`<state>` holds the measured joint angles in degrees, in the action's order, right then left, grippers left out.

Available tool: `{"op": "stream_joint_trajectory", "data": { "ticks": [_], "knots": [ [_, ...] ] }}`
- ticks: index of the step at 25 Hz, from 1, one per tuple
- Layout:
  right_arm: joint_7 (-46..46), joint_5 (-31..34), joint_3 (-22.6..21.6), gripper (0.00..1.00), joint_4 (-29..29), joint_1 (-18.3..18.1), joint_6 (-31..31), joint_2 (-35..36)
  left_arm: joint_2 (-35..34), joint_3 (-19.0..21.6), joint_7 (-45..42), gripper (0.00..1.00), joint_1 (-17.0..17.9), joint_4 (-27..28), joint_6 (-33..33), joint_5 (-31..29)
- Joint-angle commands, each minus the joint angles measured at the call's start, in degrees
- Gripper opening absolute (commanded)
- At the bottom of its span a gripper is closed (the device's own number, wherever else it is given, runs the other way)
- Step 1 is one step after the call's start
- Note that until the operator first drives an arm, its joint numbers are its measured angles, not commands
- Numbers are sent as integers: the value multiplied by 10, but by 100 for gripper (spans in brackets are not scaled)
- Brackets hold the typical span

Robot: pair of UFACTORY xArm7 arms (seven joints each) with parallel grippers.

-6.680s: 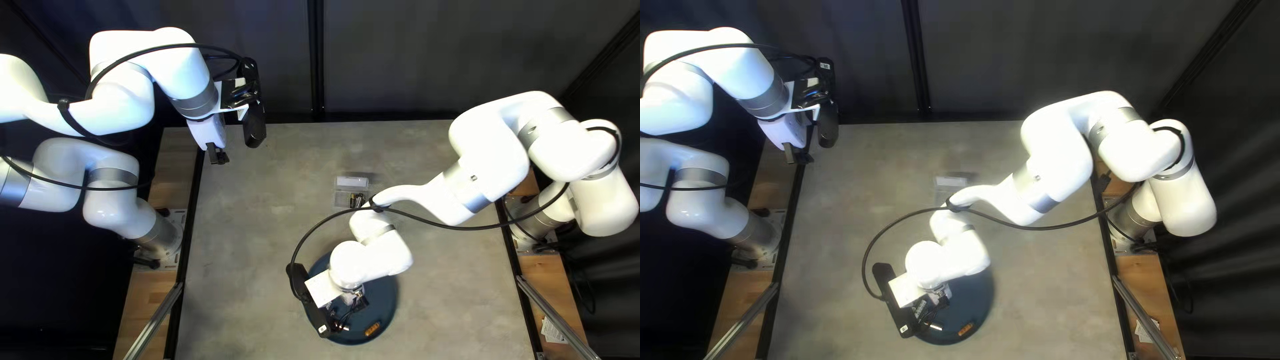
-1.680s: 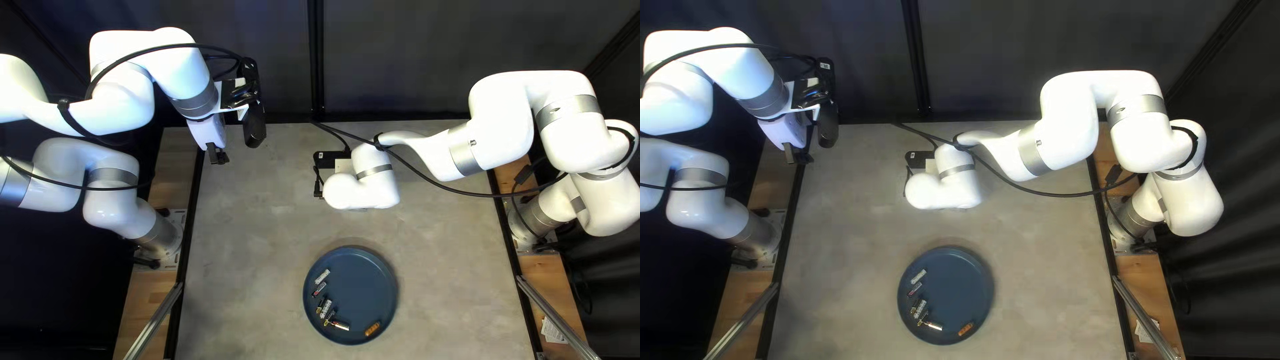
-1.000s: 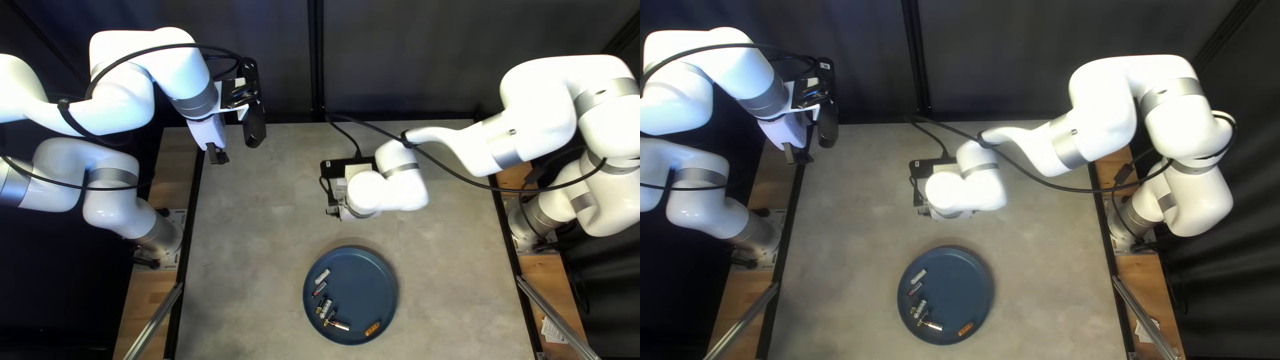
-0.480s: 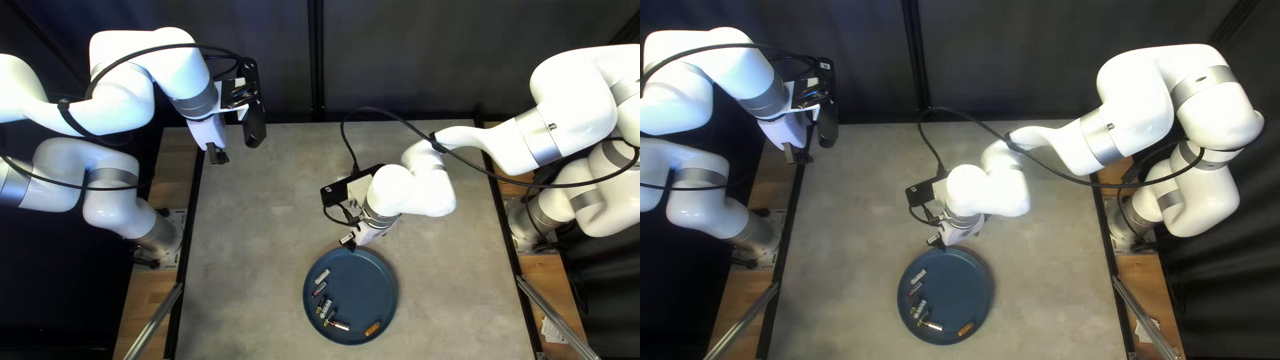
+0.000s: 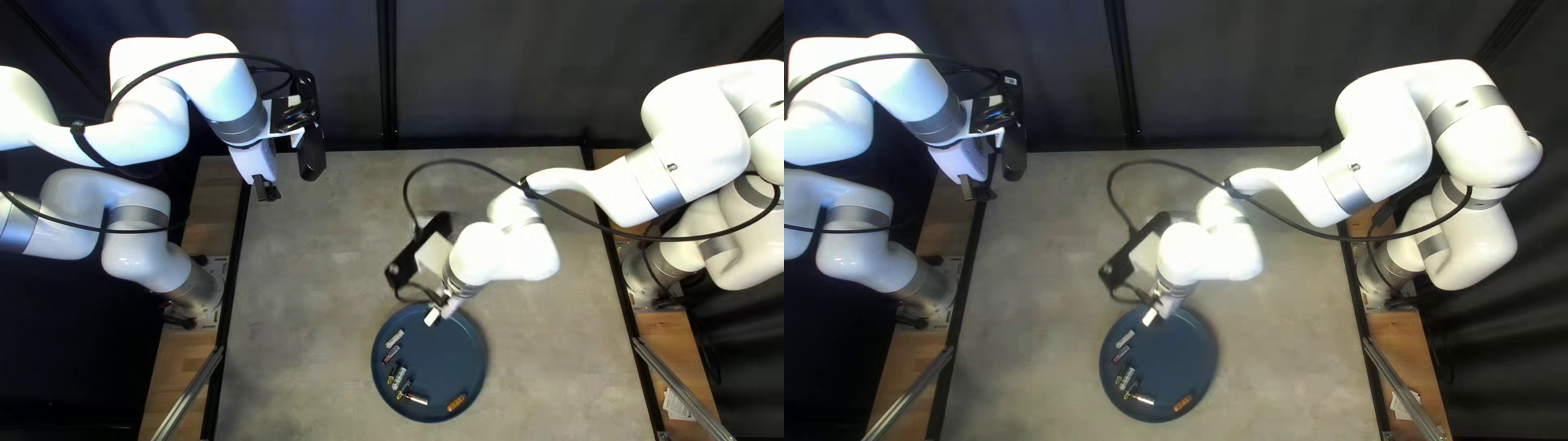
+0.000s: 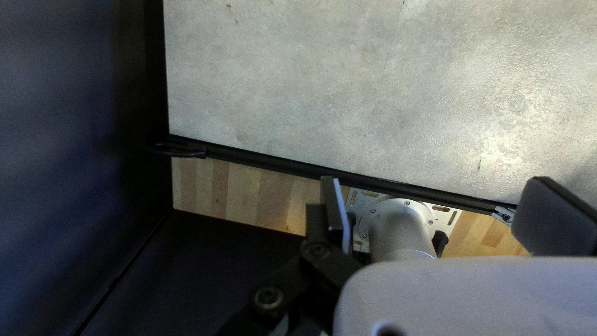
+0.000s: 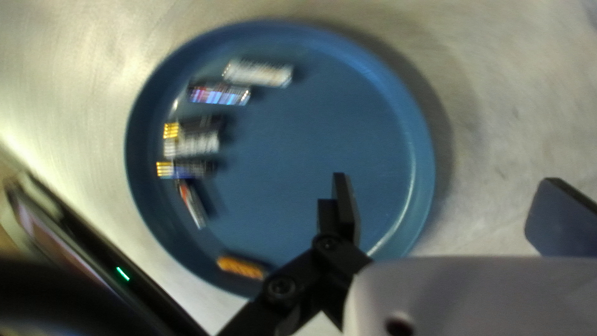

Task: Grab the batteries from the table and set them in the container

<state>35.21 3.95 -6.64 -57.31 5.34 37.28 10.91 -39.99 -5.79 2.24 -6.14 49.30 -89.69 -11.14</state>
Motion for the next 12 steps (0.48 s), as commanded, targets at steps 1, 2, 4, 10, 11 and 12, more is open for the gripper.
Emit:
{"op": "stream_joint_trajectory", "data": {
  "ticks": [1,2,4,10,11,12],
  "knots": [
    [-7,-1,-2,100,1,-1,-2,0,0,0,0,100,0,0,0,0],
    [-7,-1,-2,100,1,-1,-2,0,0,0,0,100,0,0,0,0],
    [-33,11,-8,100,-3,3,-5,5,0,0,0,100,0,0,0,0],
    [-240,9,-40,100,-1,-22,-42,32,0,0,0,100,0,0,0,0],
    [-243,7,-39,100,-2,-24,-40,34,0,0,0,100,0,0,0,0],
    [-243,7,-39,100,-2,-24,-40,34,0,0,0,100,0,0,0,0]
  ]
}}
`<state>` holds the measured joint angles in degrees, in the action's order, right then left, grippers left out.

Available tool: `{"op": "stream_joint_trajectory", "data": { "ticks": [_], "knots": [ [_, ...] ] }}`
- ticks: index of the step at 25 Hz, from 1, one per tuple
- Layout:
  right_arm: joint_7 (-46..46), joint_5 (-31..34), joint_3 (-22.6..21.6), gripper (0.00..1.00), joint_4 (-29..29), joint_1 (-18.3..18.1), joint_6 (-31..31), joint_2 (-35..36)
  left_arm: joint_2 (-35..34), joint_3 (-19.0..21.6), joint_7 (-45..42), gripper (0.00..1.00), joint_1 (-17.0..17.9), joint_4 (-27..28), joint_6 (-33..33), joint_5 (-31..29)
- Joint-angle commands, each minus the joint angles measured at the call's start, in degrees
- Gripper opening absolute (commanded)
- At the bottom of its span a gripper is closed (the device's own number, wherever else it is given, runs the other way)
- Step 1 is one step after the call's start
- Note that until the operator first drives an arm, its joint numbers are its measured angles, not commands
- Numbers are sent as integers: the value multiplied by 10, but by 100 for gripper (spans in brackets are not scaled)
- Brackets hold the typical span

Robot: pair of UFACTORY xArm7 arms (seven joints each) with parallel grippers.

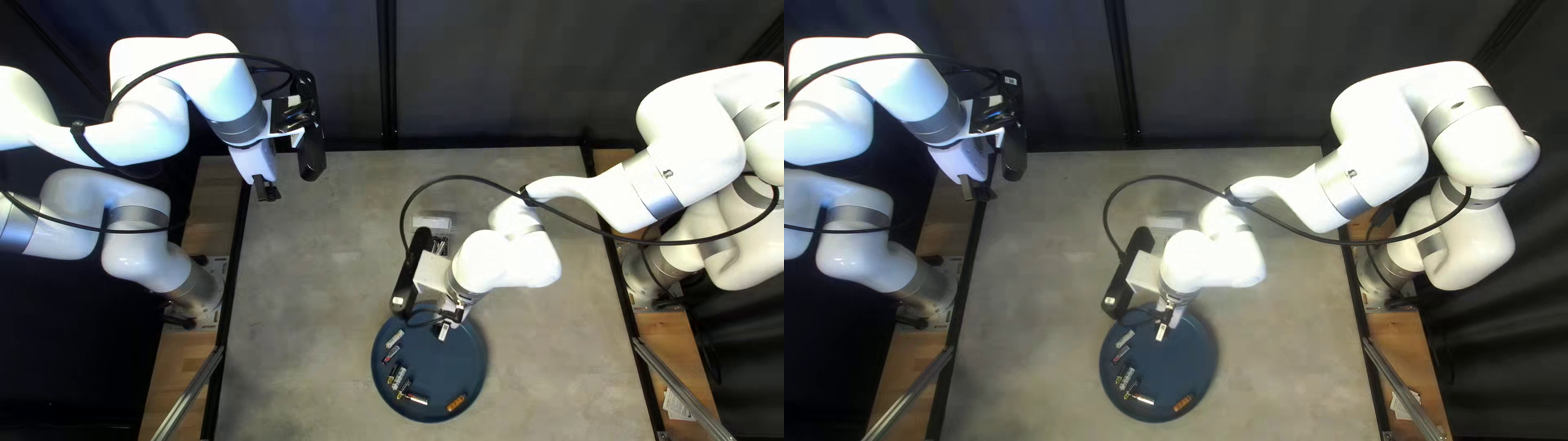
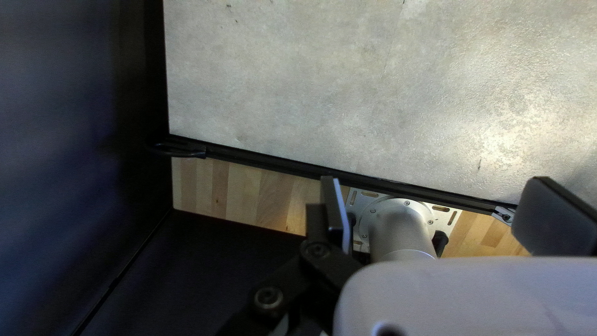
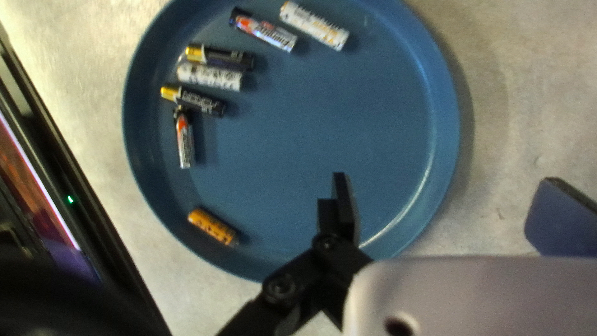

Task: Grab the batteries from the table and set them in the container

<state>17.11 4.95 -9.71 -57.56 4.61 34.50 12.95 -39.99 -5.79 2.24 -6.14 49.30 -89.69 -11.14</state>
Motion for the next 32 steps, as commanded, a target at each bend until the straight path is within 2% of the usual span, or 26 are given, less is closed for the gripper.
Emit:
{"op": "stream_joint_trajectory", "data": {
  "ticks": [1,7,14,18,23,32],
  "knots": [
    [-62,-3,-8,100,1,-16,-12,14,0,0,0,100,0,0,0,0],
    [-57,14,-5,100,8,-11,-17,10,0,0,0,100,0,0,0,0],
    [-281,27,-34,100,-36,-62,-54,79,0,0,0,100,0,0,0,0],
    [-337,26,-45,100,-84,-74,-50,130,0,0,0,100,0,0,0,0],
    [-352,29,-48,100,-138,-66,-21,173,0,0,0,100,0,0,0,0],
    [-323,40,-48,98,-149,-34,-1,175,0,0,0,100,0,0,0,0]
  ]
}}
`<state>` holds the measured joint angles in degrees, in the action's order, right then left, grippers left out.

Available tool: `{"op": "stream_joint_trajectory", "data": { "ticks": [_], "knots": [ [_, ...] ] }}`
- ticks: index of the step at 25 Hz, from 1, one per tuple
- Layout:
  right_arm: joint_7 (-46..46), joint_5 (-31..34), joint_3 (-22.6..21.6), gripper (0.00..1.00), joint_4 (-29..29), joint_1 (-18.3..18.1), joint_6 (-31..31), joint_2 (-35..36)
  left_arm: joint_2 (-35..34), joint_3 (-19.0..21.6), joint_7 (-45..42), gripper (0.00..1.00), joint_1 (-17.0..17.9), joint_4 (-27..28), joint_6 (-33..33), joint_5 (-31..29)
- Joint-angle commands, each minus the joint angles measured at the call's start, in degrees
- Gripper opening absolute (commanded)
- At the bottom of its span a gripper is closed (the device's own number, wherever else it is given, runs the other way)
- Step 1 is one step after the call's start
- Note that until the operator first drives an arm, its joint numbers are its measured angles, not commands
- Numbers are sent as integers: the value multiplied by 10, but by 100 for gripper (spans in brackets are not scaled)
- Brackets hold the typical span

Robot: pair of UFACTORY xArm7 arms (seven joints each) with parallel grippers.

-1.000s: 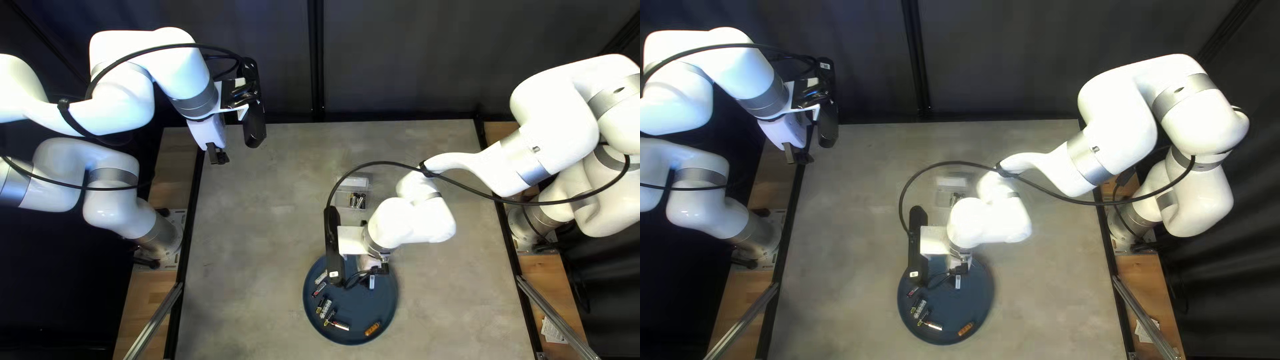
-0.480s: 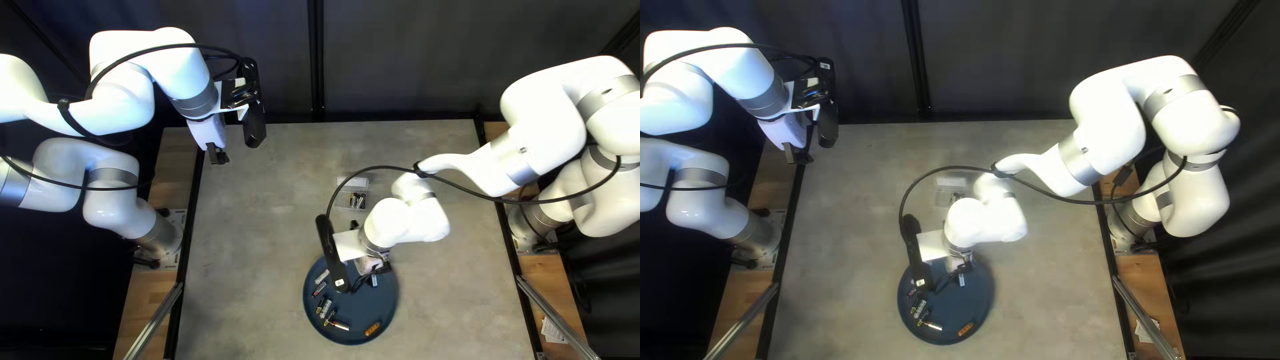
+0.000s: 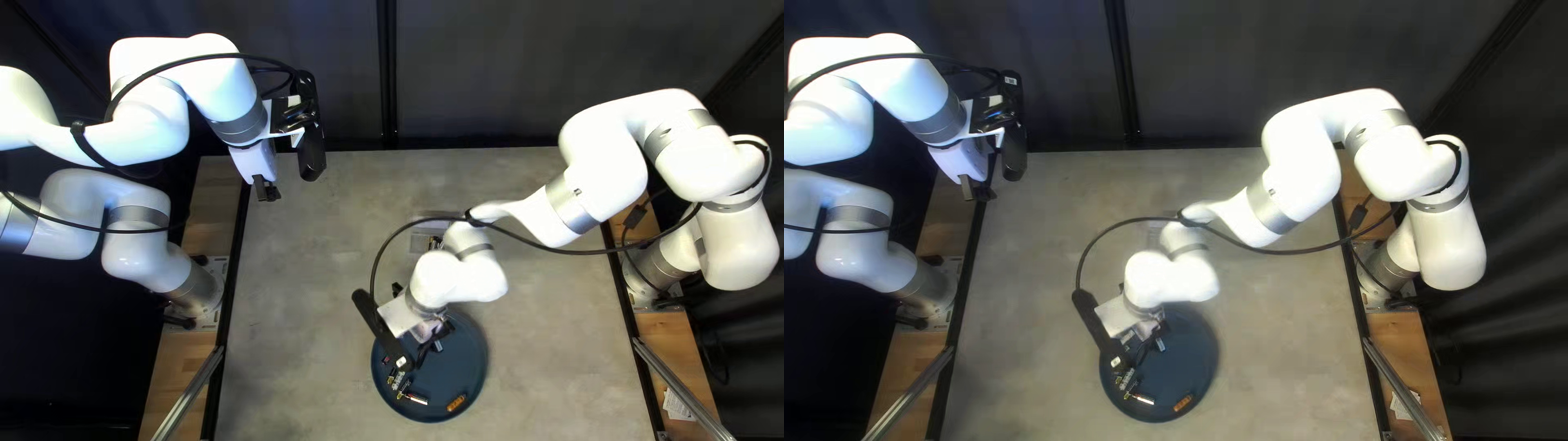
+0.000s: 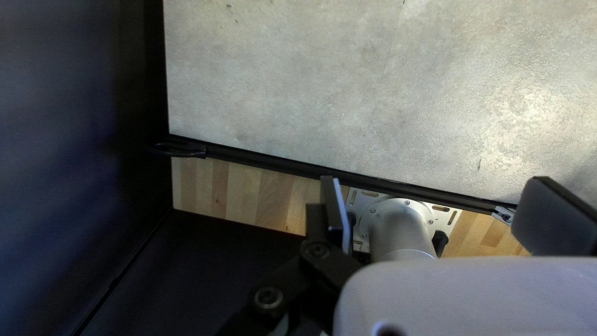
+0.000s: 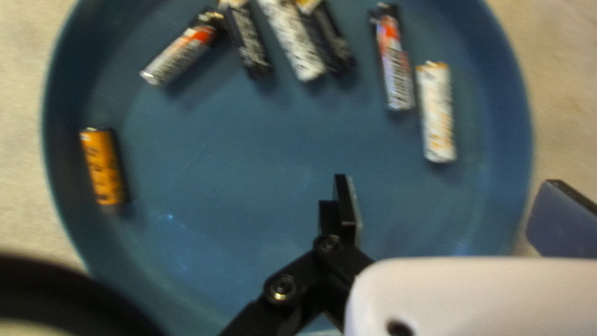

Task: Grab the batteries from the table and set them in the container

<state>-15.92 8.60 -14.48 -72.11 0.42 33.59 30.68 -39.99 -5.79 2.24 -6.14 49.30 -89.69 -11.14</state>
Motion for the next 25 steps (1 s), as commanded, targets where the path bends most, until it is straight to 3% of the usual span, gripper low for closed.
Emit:
{"op": "stream_joint_trajectory", "data": {
  "ticks": [1,8,22,25],
  "knots": [
    [3,3,1,97,-14,6,13,6,0,0,0,100,0,0,0,0],
    [-17,1,1,95,-48,-3,42,31,0,0,0,100,0,0,0,0],
    [-20,9,3,93,-101,12,87,60,0,0,0,100,0,0,0,0],
    [-20,10,4,79,-104,14,90,65,0,0,0,100,0,0,0,0]
  ]
}}
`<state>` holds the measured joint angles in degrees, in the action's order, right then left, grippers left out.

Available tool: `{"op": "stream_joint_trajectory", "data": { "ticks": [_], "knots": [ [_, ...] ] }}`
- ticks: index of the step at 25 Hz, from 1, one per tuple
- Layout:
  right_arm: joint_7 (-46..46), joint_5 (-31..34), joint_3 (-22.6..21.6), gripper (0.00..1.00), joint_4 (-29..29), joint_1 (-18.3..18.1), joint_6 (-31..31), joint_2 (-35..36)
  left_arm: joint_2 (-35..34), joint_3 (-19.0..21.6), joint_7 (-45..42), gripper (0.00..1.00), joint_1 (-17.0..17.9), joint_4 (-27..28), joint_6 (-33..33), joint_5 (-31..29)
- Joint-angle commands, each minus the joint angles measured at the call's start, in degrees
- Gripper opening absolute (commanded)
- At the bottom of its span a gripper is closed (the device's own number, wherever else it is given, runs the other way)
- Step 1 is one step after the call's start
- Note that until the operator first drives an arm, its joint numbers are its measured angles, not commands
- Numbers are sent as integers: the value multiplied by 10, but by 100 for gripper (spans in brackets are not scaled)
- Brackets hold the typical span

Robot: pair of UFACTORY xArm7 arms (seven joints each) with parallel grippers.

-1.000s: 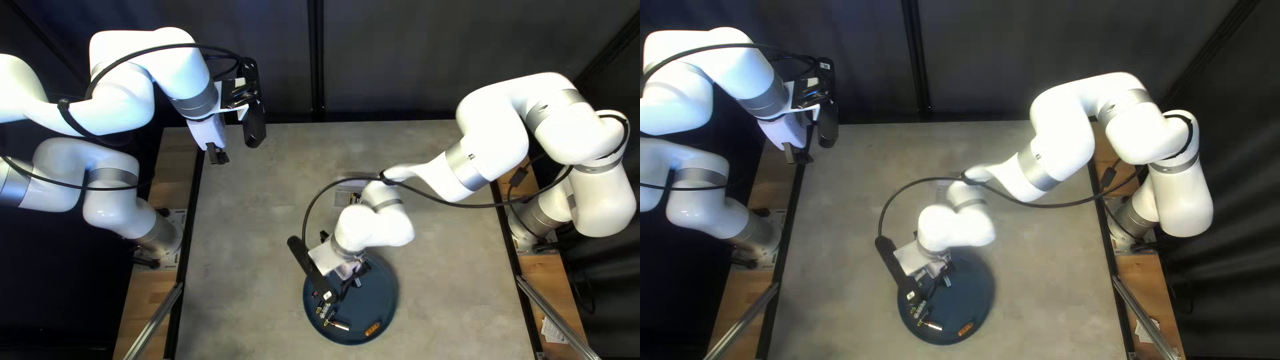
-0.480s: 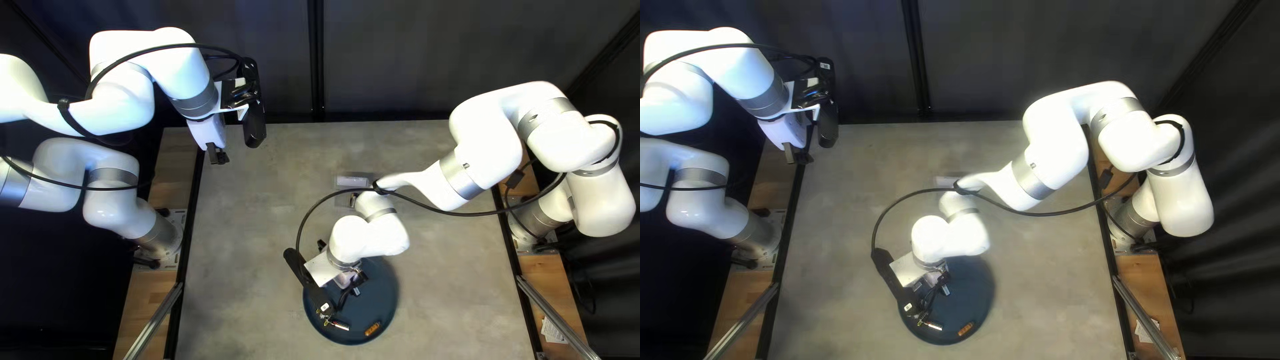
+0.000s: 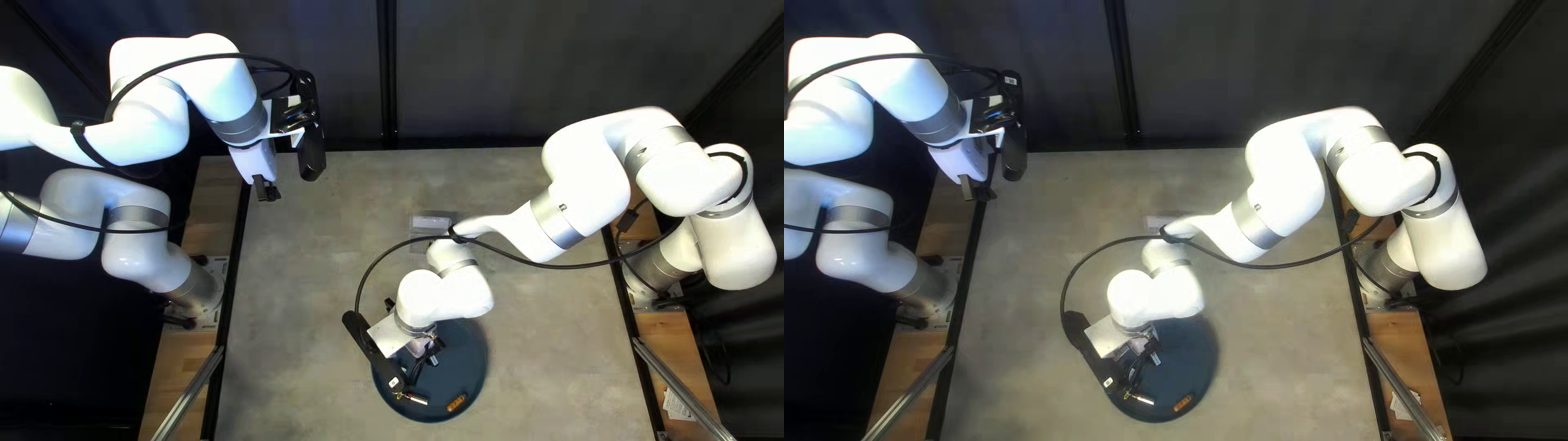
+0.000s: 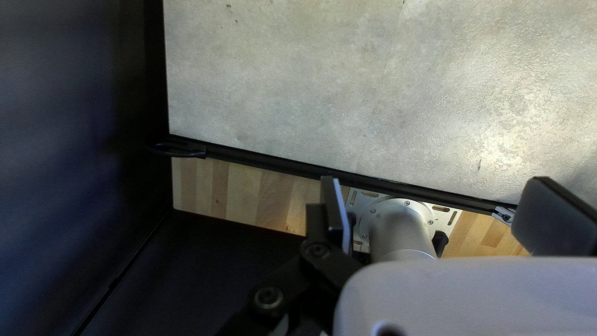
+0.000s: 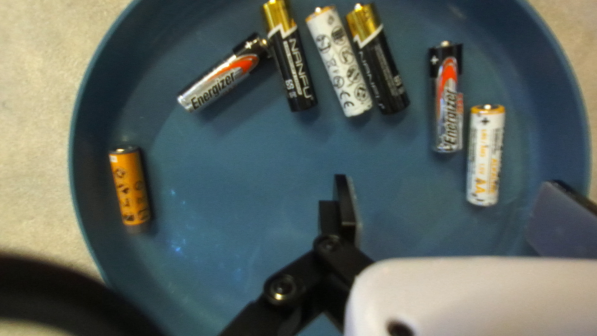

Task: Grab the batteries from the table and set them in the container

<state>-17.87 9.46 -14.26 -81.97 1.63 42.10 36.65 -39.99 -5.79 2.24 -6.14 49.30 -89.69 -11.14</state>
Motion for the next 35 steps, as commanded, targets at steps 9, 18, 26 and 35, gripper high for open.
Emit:
{"op": "stream_joint_trajectory", "data": {
  "ticks": [9,18,26,35],
  "knots": [
    [-3,6,3,11,-22,6,16,17,0,0,0,100,0,0,0,0],
    [9,10,6,0,-11,11,17,3,0,0,0,100,0,0,0,0],
    [113,-15,22,0,88,8,6,-120,0,0,0,100,0,0,0,0],
    [435,-43,58,0,246,27,-70,-246,0,0,0,100,0,0,0,0]
  ]
}}
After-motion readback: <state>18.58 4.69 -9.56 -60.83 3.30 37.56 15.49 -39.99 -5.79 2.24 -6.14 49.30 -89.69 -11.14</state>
